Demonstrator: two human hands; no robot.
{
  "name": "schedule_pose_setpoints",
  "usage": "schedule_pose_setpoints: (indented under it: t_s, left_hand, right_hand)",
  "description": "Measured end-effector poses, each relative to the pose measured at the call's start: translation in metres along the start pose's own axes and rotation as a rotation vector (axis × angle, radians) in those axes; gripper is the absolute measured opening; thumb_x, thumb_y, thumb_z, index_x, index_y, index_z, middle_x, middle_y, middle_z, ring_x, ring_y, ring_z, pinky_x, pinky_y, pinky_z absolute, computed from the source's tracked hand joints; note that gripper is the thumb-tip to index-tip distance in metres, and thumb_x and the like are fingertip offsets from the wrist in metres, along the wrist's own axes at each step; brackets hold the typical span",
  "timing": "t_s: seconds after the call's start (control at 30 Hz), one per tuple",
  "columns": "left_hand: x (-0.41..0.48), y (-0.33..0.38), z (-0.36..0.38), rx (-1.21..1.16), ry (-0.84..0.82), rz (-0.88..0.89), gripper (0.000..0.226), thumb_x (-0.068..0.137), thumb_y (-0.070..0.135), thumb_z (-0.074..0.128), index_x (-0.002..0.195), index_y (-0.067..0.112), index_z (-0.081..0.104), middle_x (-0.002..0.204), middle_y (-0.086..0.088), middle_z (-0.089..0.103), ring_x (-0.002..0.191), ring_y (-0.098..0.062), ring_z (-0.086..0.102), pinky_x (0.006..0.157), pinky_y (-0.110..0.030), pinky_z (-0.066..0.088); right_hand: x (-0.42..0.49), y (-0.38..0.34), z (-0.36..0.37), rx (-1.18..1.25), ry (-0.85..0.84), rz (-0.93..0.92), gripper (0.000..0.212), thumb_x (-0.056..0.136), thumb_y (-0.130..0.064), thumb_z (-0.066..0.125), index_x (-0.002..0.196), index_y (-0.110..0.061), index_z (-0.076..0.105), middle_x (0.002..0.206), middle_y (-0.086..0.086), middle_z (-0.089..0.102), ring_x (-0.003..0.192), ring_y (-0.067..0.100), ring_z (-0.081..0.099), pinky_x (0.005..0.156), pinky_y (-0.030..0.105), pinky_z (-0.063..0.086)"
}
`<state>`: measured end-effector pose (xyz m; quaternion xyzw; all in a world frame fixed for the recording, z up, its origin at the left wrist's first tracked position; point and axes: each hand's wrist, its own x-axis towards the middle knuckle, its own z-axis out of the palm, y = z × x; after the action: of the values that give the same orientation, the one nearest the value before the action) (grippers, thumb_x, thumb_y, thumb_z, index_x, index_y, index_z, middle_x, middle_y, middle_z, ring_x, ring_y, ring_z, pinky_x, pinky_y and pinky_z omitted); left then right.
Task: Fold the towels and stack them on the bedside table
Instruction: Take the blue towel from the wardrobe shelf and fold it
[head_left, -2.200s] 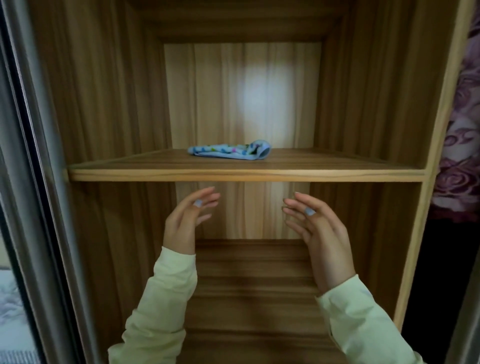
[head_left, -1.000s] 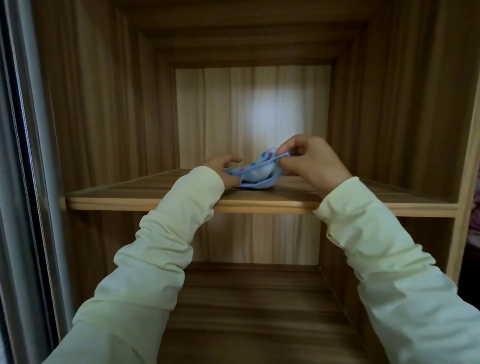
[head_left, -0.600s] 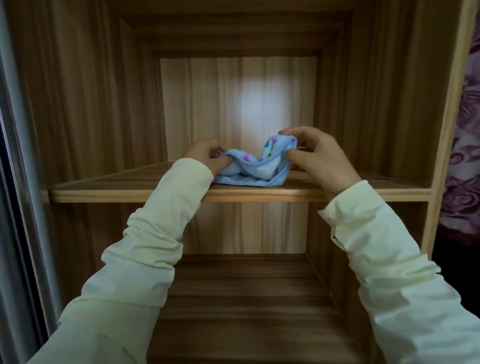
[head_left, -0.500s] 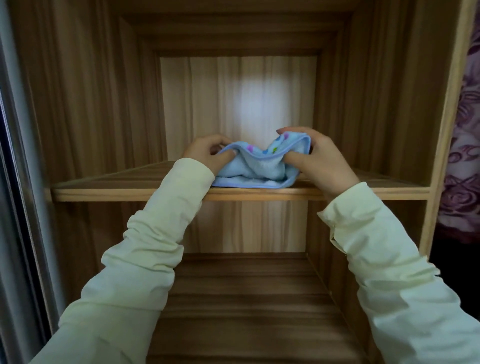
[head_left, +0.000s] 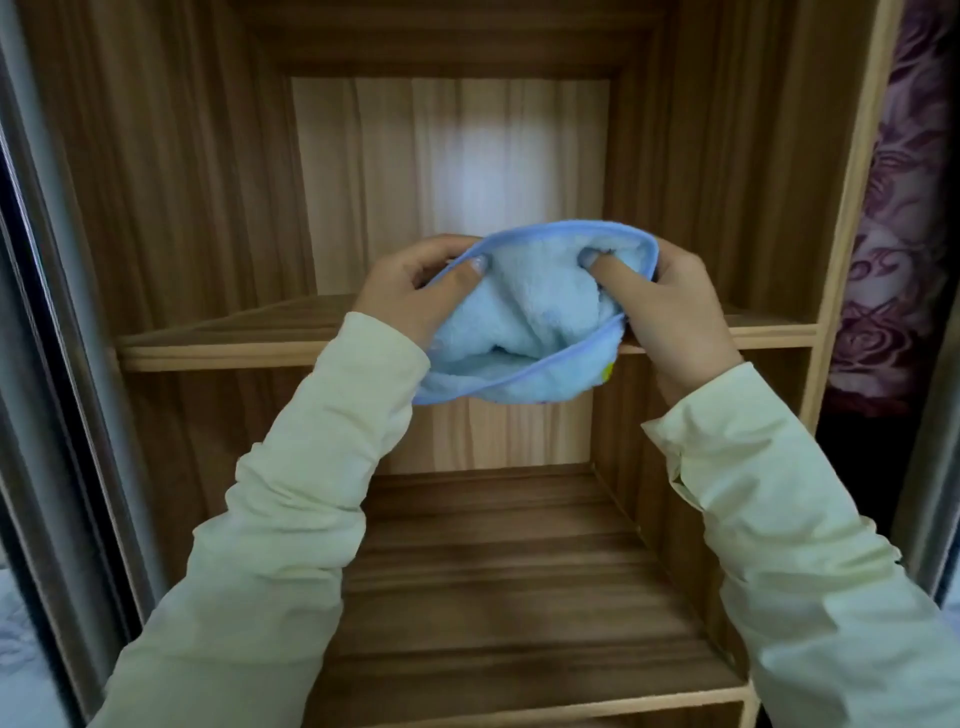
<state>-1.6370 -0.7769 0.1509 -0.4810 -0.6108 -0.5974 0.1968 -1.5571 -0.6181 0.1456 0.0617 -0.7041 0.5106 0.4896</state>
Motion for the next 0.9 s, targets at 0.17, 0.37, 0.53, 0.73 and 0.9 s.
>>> schedule_pose_setpoints:
  t_s: [0.17,0.37,0.53,0.73,0.9]
  left_hand:
    - [-0.028,-0.003,0.012,-0.11,-0.055,-0.081,0.025,0.089,0.005,0.053,0.079,0.025,0.064,0.061,0.024,0.067,0.065,0.012,0.061,0.062,-0.004,0.047]
    - [-0.057,-0.017,0.024,-0.142,-0.079,-0.179,0.029,0.088,0.003,0.053,0.079,0.029,0.063,0.067,0.027,0.068,0.071,0.014,0.061,0.072,-0.005,0.047]
    - [-0.08,-0.032,0.043,-0.142,-0.081,-0.293,0.03,0.088,0.002,0.054,0.076,0.028,0.063,0.062,0.024,0.067,0.063,0.014,0.059,0.065,-0.004,0.045]
    - [-0.114,-0.071,0.064,-0.097,0.053,-0.516,0.012,0.087,0.006,0.057,0.089,0.013,0.066,0.055,0.022,0.066,0.055,0.012,0.057,0.058,-0.006,0.046]
    - [-0.132,-0.085,0.066,-0.059,0.069,-0.642,0.012,0.088,0.007,0.057,0.093,0.003,0.067,0.06,0.012,0.064,0.05,0.011,0.055,0.052,-0.004,0.044]
  right_hand:
    - [-0.024,-0.001,-0.005,-0.023,-0.055,0.014,0.023,0.085,-0.005,0.058,0.066,-0.018,0.058,0.049,-0.016,0.057,0.051,-0.008,0.051,0.05,0.008,0.04]
    - [-0.053,0.013,-0.015,-0.005,-0.129,0.088,0.02,0.085,-0.007,0.059,0.07,-0.02,0.062,0.057,-0.015,0.061,0.057,-0.007,0.055,0.056,0.01,0.043]
    - [-0.072,0.033,-0.028,0.027,-0.184,0.187,0.018,0.086,-0.003,0.057,0.076,-0.017,0.063,0.071,-0.004,0.062,0.06,-0.007,0.057,0.058,0.01,0.045]
    - [-0.089,0.075,-0.04,-0.051,-0.287,0.31,0.012,0.088,-0.004,0.056,0.085,-0.008,0.068,0.081,0.007,0.065,0.08,0.014,0.059,0.071,0.03,0.045]
    - [-0.097,0.1,-0.044,-0.081,-0.285,0.387,0.008,0.087,-0.007,0.059,0.086,-0.005,0.067,0.084,0.009,0.063,0.08,0.015,0.055,0.071,0.029,0.043]
